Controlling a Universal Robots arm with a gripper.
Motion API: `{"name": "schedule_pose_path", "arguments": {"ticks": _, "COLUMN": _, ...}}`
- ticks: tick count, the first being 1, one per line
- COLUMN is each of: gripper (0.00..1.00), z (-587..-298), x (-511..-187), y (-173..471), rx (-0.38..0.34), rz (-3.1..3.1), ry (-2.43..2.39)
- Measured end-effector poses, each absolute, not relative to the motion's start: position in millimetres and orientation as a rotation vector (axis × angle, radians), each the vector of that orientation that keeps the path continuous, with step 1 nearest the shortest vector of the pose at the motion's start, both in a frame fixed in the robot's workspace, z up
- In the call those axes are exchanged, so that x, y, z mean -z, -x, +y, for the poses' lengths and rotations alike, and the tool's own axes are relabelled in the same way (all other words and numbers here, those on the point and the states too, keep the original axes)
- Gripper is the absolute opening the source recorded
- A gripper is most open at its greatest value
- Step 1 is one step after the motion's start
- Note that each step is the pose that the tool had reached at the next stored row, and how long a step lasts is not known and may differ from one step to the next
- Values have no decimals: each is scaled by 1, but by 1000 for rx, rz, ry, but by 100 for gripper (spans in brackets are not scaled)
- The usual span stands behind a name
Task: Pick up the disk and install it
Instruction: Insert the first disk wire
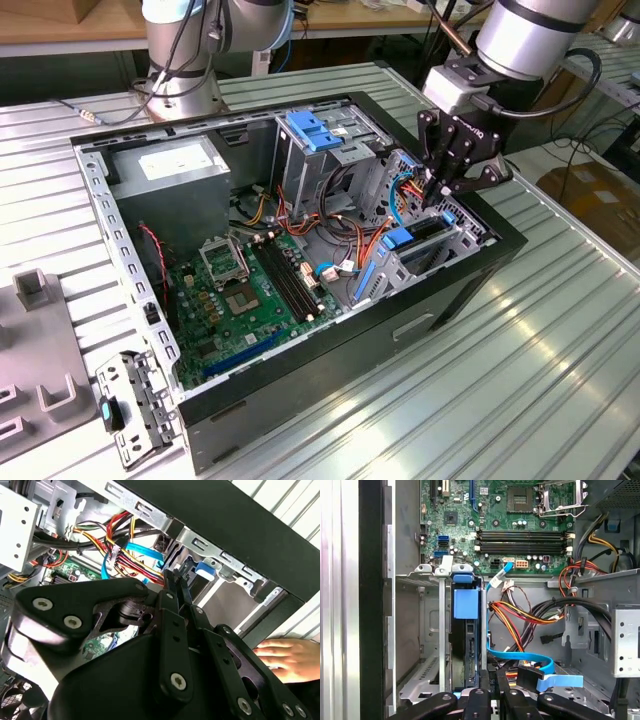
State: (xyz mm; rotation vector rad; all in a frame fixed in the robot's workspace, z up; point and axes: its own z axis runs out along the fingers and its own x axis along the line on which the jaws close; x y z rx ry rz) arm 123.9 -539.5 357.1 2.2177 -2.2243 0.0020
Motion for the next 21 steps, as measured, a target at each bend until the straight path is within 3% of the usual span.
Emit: {"name": "schedule_pose_path", "arguments": {"ticks": 21, "gripper": 17, "z": -550, "x": -355, "y": -121, "rx": -2, "rz": -2225, "ry": -2217}}
